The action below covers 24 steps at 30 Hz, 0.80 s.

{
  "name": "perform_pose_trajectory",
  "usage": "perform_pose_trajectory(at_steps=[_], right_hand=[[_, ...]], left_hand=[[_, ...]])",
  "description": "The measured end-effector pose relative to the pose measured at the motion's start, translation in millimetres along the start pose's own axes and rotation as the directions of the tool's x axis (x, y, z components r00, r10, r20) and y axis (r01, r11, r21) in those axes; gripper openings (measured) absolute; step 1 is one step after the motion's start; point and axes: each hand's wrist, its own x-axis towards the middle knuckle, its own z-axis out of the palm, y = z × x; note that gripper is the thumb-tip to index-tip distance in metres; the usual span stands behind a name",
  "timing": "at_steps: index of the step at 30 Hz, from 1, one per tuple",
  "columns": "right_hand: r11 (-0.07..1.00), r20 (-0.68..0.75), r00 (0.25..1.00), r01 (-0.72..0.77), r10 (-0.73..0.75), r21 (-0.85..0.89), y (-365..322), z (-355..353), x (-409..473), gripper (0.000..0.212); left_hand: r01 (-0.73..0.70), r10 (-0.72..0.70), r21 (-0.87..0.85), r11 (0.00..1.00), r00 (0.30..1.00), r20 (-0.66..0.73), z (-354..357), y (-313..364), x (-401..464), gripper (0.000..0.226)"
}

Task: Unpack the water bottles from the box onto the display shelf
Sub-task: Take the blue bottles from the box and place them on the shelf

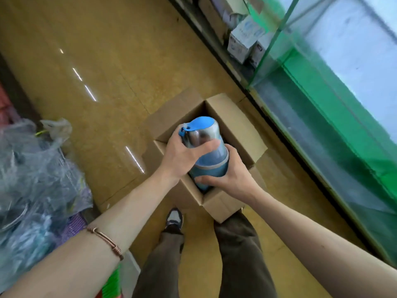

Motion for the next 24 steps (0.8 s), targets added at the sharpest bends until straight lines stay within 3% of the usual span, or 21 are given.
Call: perform_pose_trajectory(at_steps=[4, 8, 13, 17, 24], right_hand=[[0.994, -0.148, 0.988, 0.062, -0.048, 0.093, -45.7, -9.7, -57.7, 0.085], [0.988, -0.361, 0.928, 0.129, -0.091, 0.082, -83.8, -9.8, -116.6, 0.076], [0.973, -0.520, 0.846, 0.201, -0.115, 0.112, -117.7, -9.8, -178.6, 0.079], [0.961, -0.597, 0.785, 0.264, -0.166, 0.079, -136.2, -19.6, -232.2, 0.093], [0.946, -0.761, 0.605, 0.322, -0.232, -0.033, -146.5, -53.6, -332.2, 0.081]], left_hand=[[-0.129, 0.124, 0.040, 0.991, 0.985, 0.118, -3.7, 59.5, -41.8, 0.057], [-0.255, 0.241, 0.034, 0.966, 0.944, 0.224, -7.4, 106.8, -84.8, 0.047], [-0.392, 0.367, 0.001, 0.920, 0.860, 0.355, -4.8, 159.3, -133.7, 0.052], [-0.508, 0.474, -0.027, 0.861, 0.780, 0.408, 9.9, 197.3, -176.6, 0.055], [-0.650, 0.554, -0.041, 0.759, 0.611, 0.566, 59.9, 254.0, -253.7, 0.062]])
